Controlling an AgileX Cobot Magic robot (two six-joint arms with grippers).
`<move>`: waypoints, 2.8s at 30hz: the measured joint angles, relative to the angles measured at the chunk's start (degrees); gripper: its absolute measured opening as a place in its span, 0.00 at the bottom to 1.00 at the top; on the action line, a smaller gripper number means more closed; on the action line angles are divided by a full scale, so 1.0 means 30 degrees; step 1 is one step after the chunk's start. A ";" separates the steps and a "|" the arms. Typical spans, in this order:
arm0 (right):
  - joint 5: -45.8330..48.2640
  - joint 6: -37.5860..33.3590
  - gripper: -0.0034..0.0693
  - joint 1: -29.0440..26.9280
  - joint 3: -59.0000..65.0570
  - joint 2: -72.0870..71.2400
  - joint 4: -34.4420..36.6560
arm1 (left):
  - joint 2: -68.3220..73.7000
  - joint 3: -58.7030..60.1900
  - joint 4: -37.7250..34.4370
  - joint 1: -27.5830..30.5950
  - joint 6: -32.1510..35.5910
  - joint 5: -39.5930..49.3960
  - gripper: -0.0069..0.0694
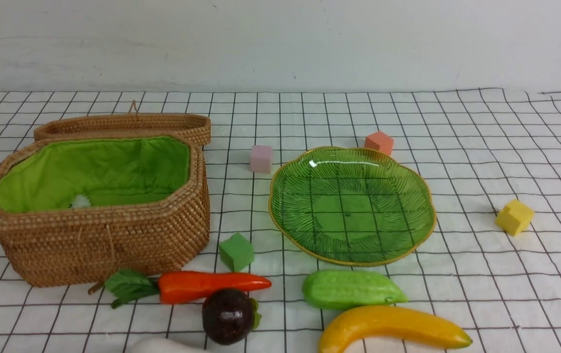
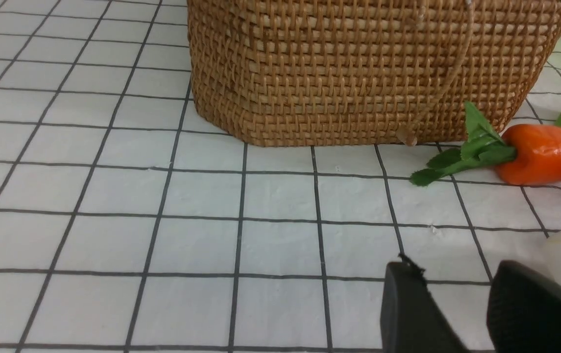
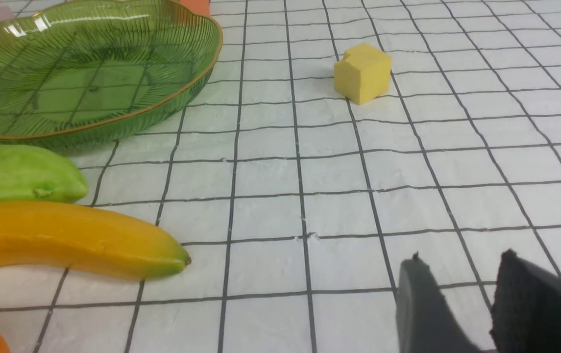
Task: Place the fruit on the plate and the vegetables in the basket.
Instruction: Take a daikon with your left arm and place it on the basket on the left.
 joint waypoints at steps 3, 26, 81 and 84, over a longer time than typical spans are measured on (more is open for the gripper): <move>0.0000 0.0000 0.38 0.0000 0.0000 0.0000 0.0000 | 0.0000 0.0000 0.0049 0.0000 0.0018 -0.0001 0.40; 0.0000 0.0000 0.38 0.0000 0.0000 0.0000 0.0000 | 0.0753 -0.6919 -0.3831 0.0000 -0.6496 -0.9164 0.40; 0.0000 0.0000 0.38 0.0000 0.0000 0.0000 0.0000 | 2.6316 -1.2388 -0.5281 -0.7398 -1.5801 0.1353 0.70; 0.0000 0.0000 0.38 0.0000 0.0000 0.0000 0.0000 | 2.4011 -1.2580 -0.4984 -0.7059 -1.6249 0.2485 0.70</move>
